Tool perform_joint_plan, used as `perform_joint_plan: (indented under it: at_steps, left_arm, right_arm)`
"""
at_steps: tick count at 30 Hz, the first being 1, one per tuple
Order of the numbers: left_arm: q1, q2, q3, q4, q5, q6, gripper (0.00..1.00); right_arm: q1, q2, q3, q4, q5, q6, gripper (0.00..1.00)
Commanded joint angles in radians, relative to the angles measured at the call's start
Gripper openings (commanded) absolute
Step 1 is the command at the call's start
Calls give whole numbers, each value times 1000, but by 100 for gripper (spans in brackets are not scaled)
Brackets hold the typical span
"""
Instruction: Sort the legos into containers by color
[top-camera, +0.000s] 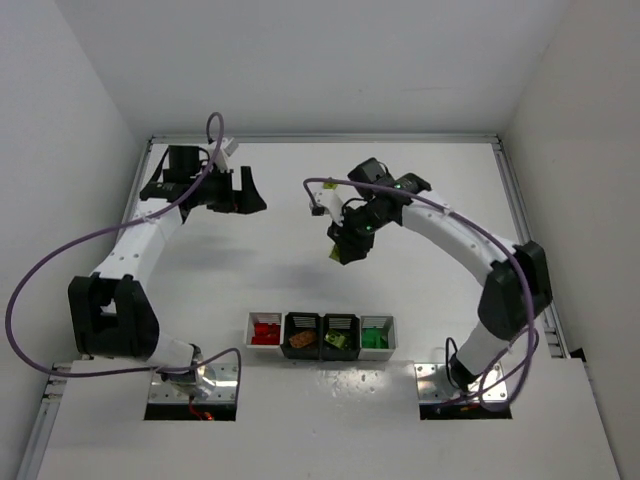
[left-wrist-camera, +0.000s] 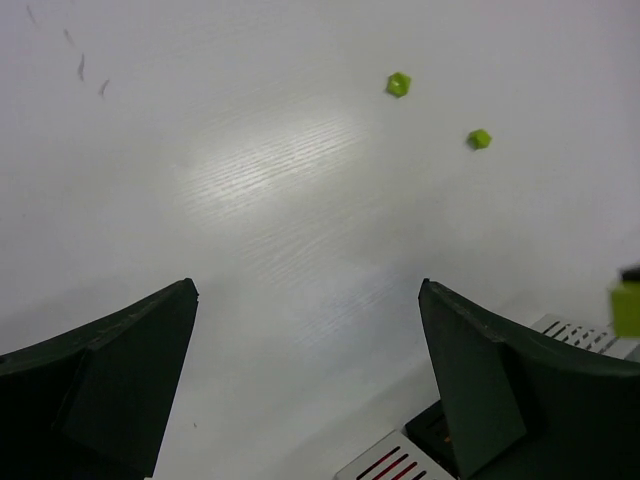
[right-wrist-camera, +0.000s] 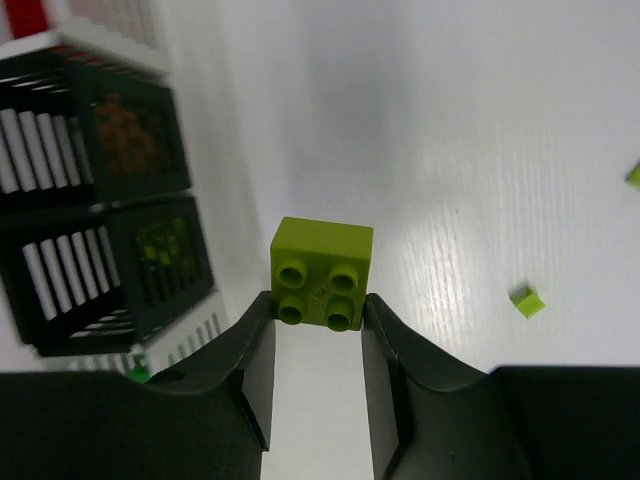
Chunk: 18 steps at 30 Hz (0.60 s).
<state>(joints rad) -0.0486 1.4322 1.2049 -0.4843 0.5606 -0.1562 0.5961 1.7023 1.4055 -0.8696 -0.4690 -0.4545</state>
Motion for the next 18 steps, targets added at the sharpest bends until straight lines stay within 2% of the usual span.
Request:
perform_joint_plan:
  at_steps: [1,6,8,15,16,18]
  left_arm:
    - [13,34,7,-5,-71,-28,99]
    - [13,57,7,70,-88,-77,99]
    - [13,69,16,82,-64,-86,99]
    - [13,146,62,46,-4,-55,99]
    - [13,146,73,35,-4,-43,99]
    - [13,158,82,26,5,-33,99]
  right_arm:
    - [65,-93,12,-110,-131,-107,7]
    - [206,-165,-43,-212,-145,-180,7]
    - [277,-185,-72,-226,-102,-213,7]
    - [415,-185,-126,-295,-33,-266,7]
    - [435,-185,-138,-295,-22,-266,8]
    - [453,-185,-149,-295,-10,-266,18]
